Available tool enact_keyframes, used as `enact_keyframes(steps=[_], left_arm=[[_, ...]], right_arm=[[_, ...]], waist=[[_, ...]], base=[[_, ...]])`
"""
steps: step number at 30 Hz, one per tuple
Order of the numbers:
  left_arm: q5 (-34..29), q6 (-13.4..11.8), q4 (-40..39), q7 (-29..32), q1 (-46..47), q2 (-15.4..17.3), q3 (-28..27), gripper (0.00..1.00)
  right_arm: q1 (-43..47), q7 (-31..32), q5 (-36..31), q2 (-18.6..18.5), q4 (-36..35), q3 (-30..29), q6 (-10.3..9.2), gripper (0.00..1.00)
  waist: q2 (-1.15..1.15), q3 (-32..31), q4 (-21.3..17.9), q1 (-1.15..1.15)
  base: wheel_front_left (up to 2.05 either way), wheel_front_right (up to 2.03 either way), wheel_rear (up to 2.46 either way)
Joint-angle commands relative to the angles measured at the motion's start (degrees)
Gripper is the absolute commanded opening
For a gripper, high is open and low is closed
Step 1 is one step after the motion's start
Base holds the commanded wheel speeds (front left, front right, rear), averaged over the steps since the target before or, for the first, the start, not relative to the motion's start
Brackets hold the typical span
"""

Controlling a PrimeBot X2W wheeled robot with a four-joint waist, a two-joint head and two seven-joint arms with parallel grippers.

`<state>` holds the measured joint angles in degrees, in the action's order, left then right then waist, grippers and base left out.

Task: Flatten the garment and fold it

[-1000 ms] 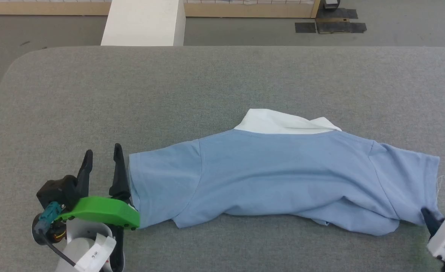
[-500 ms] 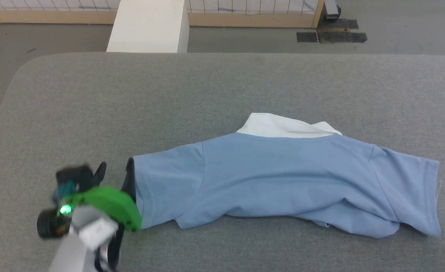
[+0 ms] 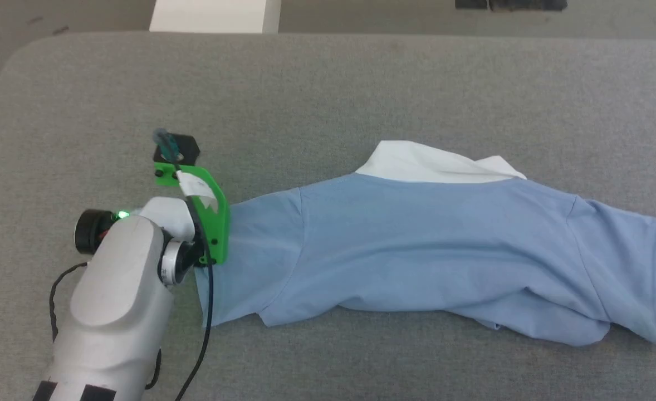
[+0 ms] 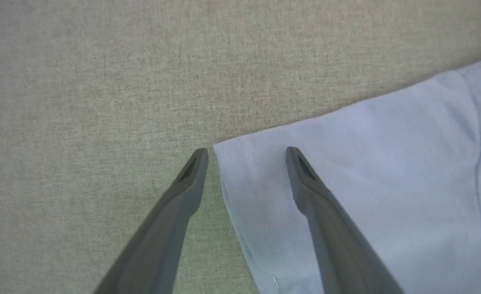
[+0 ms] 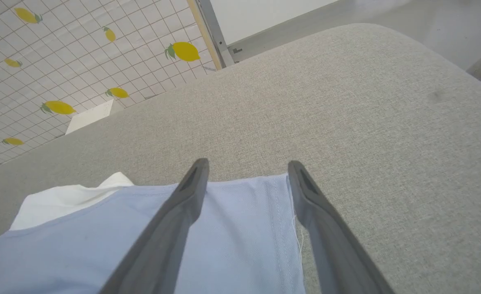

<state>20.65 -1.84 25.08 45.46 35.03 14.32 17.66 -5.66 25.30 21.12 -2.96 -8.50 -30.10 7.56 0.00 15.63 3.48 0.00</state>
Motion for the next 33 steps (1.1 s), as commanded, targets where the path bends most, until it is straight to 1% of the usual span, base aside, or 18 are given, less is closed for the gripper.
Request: enact_keyframes(steps=[1, 6, 9, 10, 11, 12, 14, 17, 21, 23, 25, 30, 33], left_arm=[[-0.34, -0.38, 1.59, 2.57, 1.04, -0.07, 0.75, 1.0], [0.21, -0.4, 5.42, 7.4, 0.56, -0.78, 2.18, 1.0], [2.64, -0.11, 7.16, 10.88, -1.31, -2.11, 2.03, 1.0], [3.08, 0.03, 7.35, 11.63, -1.76, -2.29, 2.1, 0.44], [3.46, 0.03, 7.31, 12.05, -2.14, -2.4, 2.05, 0.04], [3.95, -0.02, 7.08, 12.0, -2.4, -2.59, 1.77, 0.0], [4.87, 0.15, 6.31, 11.64, -2.9, -2.87, 1.29, 0.0], [6.33, 0.25, 4.14, 9.47, -3.15, -3.08, -0.17, 0.0], [8.13, 0.12, -0.16, 5.5, -3.5, -3.21, -2.62, 0.0], [8.79, 0.02, -2.69, 3.97, -3.87, -3.14, -3.6, 0.0], [9.36, -0.22, -5.5, 2.65, -4.45, -3.01, -4.57, 0.0], [10.2, -1.32, -12.61, 1.0, -6.39, -2.4, -6.4, 0.0], [10.34, -1.8, -15.99, 0.9, -7.45, -2.15, -6.7, 0.0]], right_arm=[[-1.23, 0.22, -0.29, 0.08, -0.44, 0.16, -0.08, 1.0], [-1.72, 0.1, -0.4, 0.0, -0.68, -0.01, -0.08, 1.0], [-1.64, -0.08, -0.4, 0.02, -0.66, -0.19, -0.08, 1.0], [-1.61, -0.17, -0.38, 0.02, -0.61, -0.25, -0.08, 1.0], [-1.57, -0.25, -0.37, 0.03, -0.54, -0.37, -0.08, 1.0], [-1.58, -0.32, -0.38, 0.03, -0.44, -0.46, -0.08, 1.0], [-1.66, -0.42, -0.51, 0.03, -0.2, -0.6, -0.08, 1.0], [-1.78, -0.3, -1.44, -0.1, -0.21, -0.67, -0.08, 1.0], [-2.14, 1.57, -3.46, -1.76, -0.19, -0.03, -0.08, 1.0], [-2.57, 4.04, -4.82, -3.66, 0.22, 0.7, -0.08, 1.0], [-3.31, 7.89, -5.89, -6.16, 1.26, 1.9, -0.08, 1.0], [-6.37, 20.46, -7.61, -13.97, 4.35, 6.89, -0.08, 1.0], [-8.76, 25.81, -7.8, -17.29, 6.23, 9.74, -0.08, 1.0]], waist=[[0.0, 1.71, -0.68, 0.0], [0.0, 2.8, -1.35, 0.0], [0.0, 3.08, -1.62, 0.0], [0.0, 3.11, -1.65, 0.0], [0.0, 3.18, -1.62, 0.0], [0.0, 3.21, -1.59, 0.0], [0.0, 3.03, -1.51, 0.0], [0.0, 2.56, -1.25, 0.0], [0.0, 1.82, -1.12, 0.0], [0.0, 1.56, -1.11, 0.0], [0.0, 1.49, -1.14, 0.0], [0.0, 2.27, -1.02, 0.0], [0.0, 2.93, -0.65, 0.0]], base=[[0.0, 0.0, 0.0], [0.0, 0.0, 0.0], [0.0, 0.0, 0.0], [0.0, 0.0, 0.0], [0.0, 0.0, 0.0], [0.0, 0.0, 0.0], [0.0, 0.0, 0.0], [0.0, 0.0, 0.0], [0.0, 0.0, 0.0], [0.0, 0.0, 0.0], [0.0, 0.0, 0.0], [0.0, 0.0, 0.0], [0.0, 0.0, 0.0]])
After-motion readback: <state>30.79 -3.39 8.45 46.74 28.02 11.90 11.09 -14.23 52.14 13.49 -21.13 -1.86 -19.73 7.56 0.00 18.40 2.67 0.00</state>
